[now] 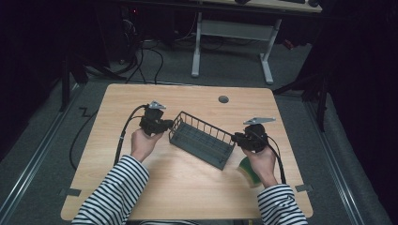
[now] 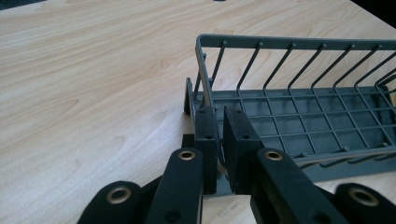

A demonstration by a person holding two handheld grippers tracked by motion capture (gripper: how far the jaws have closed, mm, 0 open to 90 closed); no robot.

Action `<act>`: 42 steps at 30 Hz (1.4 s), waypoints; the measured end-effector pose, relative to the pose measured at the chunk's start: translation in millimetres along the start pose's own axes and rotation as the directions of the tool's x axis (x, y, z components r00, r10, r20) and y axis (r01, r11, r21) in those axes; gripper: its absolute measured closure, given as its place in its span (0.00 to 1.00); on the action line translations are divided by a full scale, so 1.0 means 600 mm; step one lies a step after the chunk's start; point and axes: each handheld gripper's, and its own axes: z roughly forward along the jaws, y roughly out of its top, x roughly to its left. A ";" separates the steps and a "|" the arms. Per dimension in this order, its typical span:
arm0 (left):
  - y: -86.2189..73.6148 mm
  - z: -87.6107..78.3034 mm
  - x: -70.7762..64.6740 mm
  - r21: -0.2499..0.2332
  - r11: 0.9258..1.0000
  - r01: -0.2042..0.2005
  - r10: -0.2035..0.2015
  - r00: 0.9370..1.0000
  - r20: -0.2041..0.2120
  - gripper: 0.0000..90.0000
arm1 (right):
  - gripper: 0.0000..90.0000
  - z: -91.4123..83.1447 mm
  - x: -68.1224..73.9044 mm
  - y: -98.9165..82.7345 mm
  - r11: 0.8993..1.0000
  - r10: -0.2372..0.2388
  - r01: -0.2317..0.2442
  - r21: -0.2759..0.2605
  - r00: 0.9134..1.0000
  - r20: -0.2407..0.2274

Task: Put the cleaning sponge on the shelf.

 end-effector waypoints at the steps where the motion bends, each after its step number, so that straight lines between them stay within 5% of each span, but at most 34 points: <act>1: -0.003 -0.003 -0.001 -0.001 1.000 0.001 -0.001 1.000 -0.001 0.94 | 0.83 -0.001 0.004 -0.001 1.000 -0.015 0.015 0.002 1.000 -0.001; 8: -0.018 -0.019 -0.004 -0.018 1.000 0.015 -0.015 1.000 0.008 0.94 | 0.81 -0.009 0.020 -0.006 0.999 -0.047 0.047 0.009 0.999 -0.015; 17: -0.030 -0.036 -0.001 -0.073 0.997 0.024 -0.025 1.000 -0.012 0.54 | 0.59 -0.034 0.007 -0.017 0.997 0.023 -0.024 -0.071 1.000 -0.010; 26: -0.068 -0.086 0.001 -0.140 0.990 0.020 -0.024 0.999 -0.022 0.44 | 0.55 -0.075 -0.011 -0.027 0.987 0.046 -0.045 -0.152 0.999 0.001; 34: -0.145 -0.090 0.009 -0.085 0.996 -0.013 0.004 0.995 -0.101 0.42 | 0.48 -0.094 -0.029 -0.057 0.984 0.056 -0.050 -0.171 0.998 0.030; 42: -0.213 -0.075 0.035 -0.029 0.999 0.038 -0.042 0.984 -0.174 0.40 | 0.45 -0.101 -0.030 -0.088 0.988 0.036 -0.024 -0.153 0.997 0.075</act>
